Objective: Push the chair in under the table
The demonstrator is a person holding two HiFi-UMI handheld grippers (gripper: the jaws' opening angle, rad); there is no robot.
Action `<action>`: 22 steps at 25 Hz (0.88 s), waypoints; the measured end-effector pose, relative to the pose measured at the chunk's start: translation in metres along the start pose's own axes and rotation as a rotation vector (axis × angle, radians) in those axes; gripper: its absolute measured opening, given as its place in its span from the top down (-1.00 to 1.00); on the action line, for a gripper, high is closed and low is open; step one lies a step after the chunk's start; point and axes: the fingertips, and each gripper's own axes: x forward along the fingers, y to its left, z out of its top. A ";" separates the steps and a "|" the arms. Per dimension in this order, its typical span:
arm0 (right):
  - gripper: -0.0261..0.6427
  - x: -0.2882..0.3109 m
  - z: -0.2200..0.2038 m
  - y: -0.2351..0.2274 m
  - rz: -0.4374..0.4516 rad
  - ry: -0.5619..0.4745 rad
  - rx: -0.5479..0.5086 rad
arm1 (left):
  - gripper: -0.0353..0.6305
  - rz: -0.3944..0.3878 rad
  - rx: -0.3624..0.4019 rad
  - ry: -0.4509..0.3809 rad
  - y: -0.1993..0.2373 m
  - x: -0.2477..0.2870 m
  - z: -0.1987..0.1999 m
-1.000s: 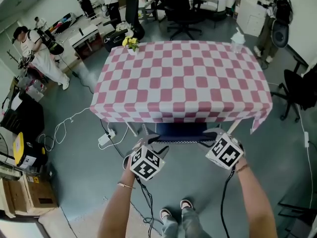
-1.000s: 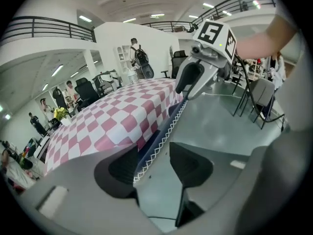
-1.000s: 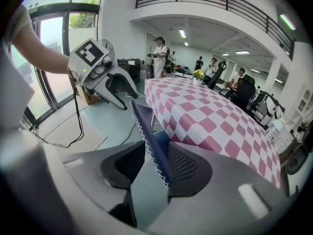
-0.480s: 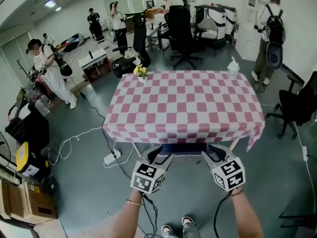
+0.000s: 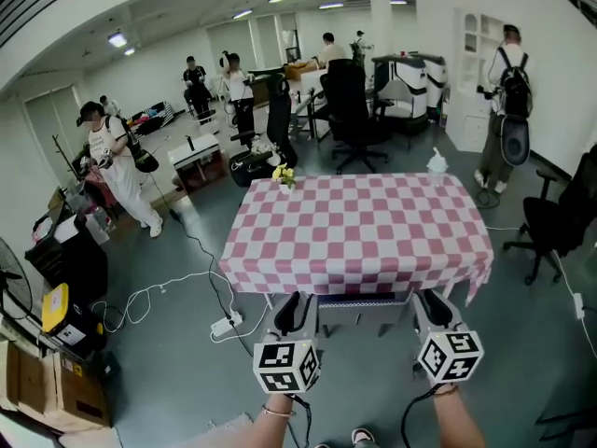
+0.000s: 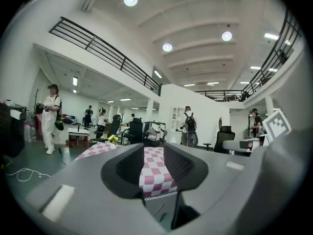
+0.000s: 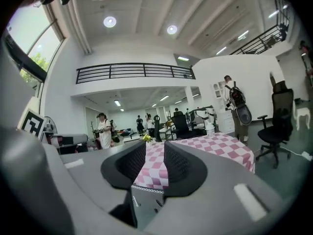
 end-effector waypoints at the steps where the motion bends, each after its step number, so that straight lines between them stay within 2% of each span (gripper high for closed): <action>1: 0.56 -0.011 0.004 -0.001 -0.023 -0.014 -0.011 | 0.53 0.014 -0.001 -0.015 0.000 -0.009 0.005; 7: 0.82 -0.063 0.015 -0.010 -0.149 -0.082 -0.086 | 0.71 0.106 0.027 -0.097 0.007 -0.051 0.020; 13: 0.84 -0.100 0.007 -0.013 -0.207 -0.088 -0.103 | 0.88 0.145 0.015 -0.094 0.009 -0.076 0.013; 22: 0.85 -0.114 -0.014 -0.014 -0.230 -0.058 -0.081 | 0.89 0.141 0.011 -0.078 0.000 -0.089 0.002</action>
